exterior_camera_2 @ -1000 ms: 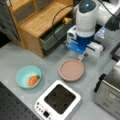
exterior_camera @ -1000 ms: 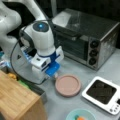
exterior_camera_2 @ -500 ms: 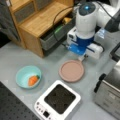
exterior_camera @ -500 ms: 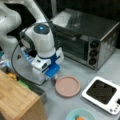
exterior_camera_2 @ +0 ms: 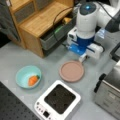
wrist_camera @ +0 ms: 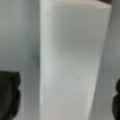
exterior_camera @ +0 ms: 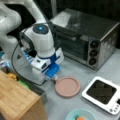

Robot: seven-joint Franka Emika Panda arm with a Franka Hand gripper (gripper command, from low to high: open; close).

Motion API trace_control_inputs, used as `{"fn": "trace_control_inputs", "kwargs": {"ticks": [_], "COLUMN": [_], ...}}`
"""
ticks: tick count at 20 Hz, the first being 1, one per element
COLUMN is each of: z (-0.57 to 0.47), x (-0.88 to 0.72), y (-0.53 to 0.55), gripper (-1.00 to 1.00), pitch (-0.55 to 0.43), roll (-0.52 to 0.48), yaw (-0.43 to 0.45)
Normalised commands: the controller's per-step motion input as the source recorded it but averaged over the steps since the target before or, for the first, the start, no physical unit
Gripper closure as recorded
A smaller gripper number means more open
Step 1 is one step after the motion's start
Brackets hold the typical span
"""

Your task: Pick up the pan. Place the pan on the table. Pick up the bowl. Place the bowl on the stove.

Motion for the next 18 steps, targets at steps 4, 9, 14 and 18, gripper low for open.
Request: {"fn": "trace_control_inputs", "kwargs": {"ticks": [4, 9, 14, 18], "z": [-0.09, -0.02, 0.05, 0.12], "x": [-0.08, -0.08, -0.07, -0.05], "y": [-0.01, 0.02, 0.07, 0.04], "gripper": [-1.00, -1.00, -1.00, -1.00], "pitch": [-0.132, -0.110, -0.075, -0.019], "roll": [-0.004, 0.011, 0.031, 0.057], "yaw": [0.099, 0.094, 0.075, 0.063]}}
